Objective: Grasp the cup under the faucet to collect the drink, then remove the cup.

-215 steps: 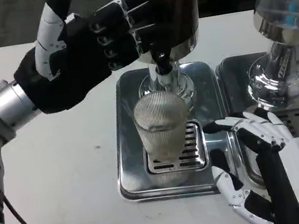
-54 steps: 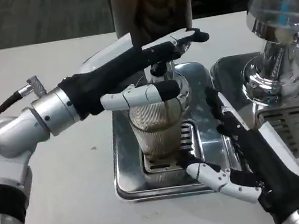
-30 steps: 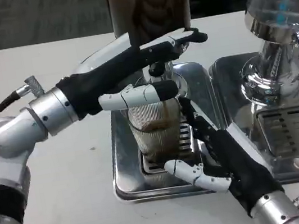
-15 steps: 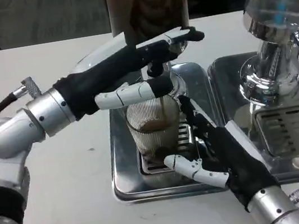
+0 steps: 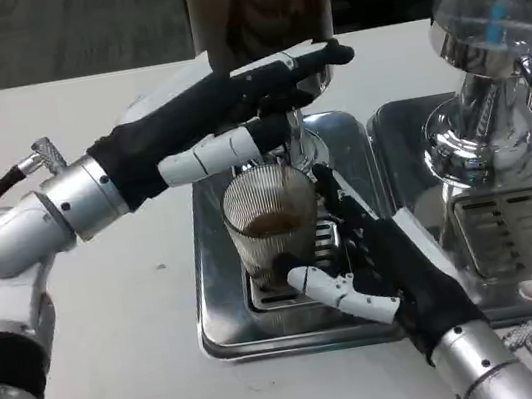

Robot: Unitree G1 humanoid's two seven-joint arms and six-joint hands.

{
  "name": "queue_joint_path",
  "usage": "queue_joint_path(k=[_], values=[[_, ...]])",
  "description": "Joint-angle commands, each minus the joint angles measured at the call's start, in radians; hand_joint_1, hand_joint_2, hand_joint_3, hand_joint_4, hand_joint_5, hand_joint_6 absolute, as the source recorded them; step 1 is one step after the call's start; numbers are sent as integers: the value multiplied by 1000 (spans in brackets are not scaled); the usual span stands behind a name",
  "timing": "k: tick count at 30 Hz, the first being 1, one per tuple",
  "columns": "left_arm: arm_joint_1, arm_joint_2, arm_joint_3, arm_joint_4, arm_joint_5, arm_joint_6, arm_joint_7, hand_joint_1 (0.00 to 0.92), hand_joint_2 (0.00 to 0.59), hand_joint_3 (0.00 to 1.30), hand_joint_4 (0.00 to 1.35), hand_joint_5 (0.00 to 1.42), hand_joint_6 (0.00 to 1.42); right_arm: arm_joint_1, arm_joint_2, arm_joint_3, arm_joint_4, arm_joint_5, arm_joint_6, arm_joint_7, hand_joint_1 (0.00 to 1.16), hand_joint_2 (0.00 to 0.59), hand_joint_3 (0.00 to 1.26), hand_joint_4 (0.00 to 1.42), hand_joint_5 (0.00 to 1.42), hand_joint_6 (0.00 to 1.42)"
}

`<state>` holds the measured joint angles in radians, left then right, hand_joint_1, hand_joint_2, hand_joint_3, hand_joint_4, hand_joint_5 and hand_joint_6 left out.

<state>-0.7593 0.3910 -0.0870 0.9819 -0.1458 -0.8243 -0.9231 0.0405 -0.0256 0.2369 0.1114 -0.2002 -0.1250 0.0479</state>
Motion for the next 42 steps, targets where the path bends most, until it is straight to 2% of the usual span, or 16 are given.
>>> queue_joint_path(k=[1,19,31,36,38,42], values=[[33,16,31,13,-10,78,-35,0,61,143,0,29,73,-18,11,-11,38,18,-45,-10,641,234,0,0,0,1],[24,-24,135,-68,-122,260,-133,0,83,253,66,92,134,-40,34,-32,137,27,-105,-27,632,242,0,0,0,0],[33,-35,192,-223,-192,346,-181,0,87,256,76,102,159,-42,36,-30,154,30,-111,-34,629,243,0,0,0,0],[67,-32,212,-320,-237,388,-188,0,87,265,86,111,173,-41,34,-33,156,31,-126,-37,629,243,0,0,0,0],[122,-34,238,-396,-266,380,-160,0,99,303,126,162,201,-42,32,-37,164,33,-146,-40,628,242,0,0,0,0],[235,-28,273,-514,-294,389,-123,0,90,326,150,180,226,-45,27,-41,177,32,-162,-39,624,240,0,0,0,0]])
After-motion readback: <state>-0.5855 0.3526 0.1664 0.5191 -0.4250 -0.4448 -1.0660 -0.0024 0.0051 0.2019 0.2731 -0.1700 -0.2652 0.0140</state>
